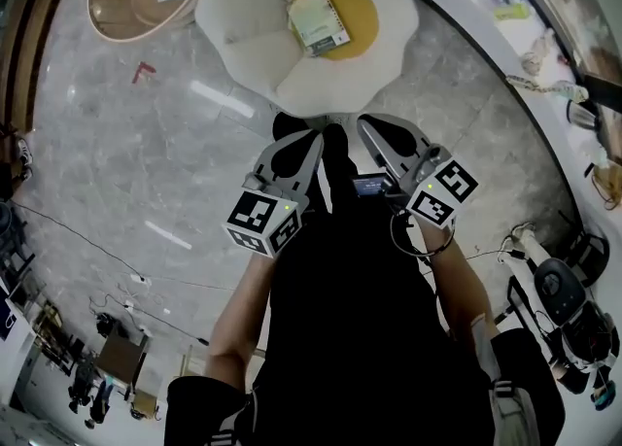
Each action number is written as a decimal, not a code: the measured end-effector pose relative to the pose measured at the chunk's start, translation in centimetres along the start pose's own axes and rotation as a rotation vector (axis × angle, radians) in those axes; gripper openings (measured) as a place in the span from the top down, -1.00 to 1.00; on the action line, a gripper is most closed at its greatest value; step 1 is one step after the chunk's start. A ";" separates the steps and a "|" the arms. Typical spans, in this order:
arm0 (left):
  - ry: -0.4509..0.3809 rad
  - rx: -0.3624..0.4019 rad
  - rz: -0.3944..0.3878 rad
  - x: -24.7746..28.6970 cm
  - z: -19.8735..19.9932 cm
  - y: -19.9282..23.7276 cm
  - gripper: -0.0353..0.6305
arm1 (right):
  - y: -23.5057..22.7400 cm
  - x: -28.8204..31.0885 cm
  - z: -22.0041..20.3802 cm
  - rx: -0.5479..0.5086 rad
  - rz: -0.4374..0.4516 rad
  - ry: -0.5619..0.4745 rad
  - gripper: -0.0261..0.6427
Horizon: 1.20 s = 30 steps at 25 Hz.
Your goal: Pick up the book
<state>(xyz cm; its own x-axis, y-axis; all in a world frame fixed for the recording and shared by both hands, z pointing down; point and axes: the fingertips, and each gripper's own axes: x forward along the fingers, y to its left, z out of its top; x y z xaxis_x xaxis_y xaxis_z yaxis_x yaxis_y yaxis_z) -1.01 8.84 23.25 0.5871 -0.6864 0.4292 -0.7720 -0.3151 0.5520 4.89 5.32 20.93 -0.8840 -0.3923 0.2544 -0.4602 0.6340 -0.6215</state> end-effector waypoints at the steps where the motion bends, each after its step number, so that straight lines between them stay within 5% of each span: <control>1: 0.008 -0.003 -0.018 0.4 -0.2 0.6 0.85 | -0.3 0.5 0.1 0.000 -0.005 -0.008 0.87; 5: 0.058 -0.018 -0.060 2.2 -1.1 3.5 0.85 | -1.4 2.4 0.4 0.008 -0.028 -0.059 0.87; 17: 0.152 -0.071 -0.060 7.6 -2.2 12.0 0.85 | -10.5 9.6 -3.7 0.120 -0.122 -0.003 0.87; 30: 0.230 -0.141 -0.065 12.8 -7.0 18.5 0.85 | -19.2 14.8 -10.3 0.234 -0.126 0.035 0.87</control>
<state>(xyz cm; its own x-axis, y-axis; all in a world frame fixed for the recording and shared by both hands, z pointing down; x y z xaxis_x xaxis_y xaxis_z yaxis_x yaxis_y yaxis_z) -6.08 -1.20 44.00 0.6867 -0.4955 0.5318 -0.6987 -0.2483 0.6709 -0.23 -5.81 44.31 -0.8253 -0.4321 0.3636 -0.5387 0.4090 -0.7366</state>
